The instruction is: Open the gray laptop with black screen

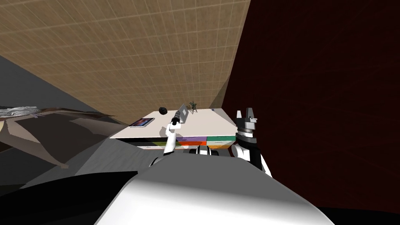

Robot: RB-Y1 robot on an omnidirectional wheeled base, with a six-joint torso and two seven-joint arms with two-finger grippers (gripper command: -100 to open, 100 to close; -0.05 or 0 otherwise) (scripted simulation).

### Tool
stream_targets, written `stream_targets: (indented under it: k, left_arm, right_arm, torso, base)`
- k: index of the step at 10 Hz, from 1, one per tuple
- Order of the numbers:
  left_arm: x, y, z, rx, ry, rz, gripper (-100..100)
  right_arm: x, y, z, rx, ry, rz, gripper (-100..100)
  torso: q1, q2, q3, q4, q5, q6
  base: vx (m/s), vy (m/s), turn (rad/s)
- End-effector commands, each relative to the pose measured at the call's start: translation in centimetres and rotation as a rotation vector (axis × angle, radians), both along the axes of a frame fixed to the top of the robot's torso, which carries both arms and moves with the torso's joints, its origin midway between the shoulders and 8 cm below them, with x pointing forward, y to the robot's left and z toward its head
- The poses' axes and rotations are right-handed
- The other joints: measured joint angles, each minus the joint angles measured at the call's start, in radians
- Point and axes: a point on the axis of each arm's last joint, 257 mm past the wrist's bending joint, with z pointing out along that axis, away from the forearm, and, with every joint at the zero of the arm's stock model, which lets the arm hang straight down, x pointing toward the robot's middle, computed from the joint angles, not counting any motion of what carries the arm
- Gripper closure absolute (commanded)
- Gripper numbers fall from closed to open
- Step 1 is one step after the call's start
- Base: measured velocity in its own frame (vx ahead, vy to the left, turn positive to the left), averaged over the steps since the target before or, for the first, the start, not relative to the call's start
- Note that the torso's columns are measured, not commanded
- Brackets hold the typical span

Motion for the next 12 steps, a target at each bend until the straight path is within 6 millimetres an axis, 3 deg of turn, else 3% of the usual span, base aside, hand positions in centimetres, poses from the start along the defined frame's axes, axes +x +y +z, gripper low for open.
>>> stream_targets:
  k: [1,4,12]
  left_arm:
    - [0.5,-0.5,-1.5,-0.113,0.02,0.004,100]
    - [1.1,-1.3,-1.3,-0.161,0.011,-0.005,100]
    - [2.4,-6.3,-7.5,-0.583,0.023,-0.035,100]
  right_arm:
    - [0.0,0.0,0.0,0.0,0.0,0.0,0]
    - [0.0,0.0,0.0,0.0,0.0,0.0,0]
    - [0.0,0.0,0.0,0.0,0.0,0.0,0]
  torso:
    - [-0.001,-0.001,-0.001,0.0,-0.001,0.001]
    - [-0.004,-0.001,-0.001,0.002,-0.003,0.005]
    - [-0.01,0.001,0.0,0.003,-0.005,0.009]
  base:
    - [-0.052,0.117,0.036]
    - [-0.014,0.101,0.018]
    - [0.001,0.123,0.039]
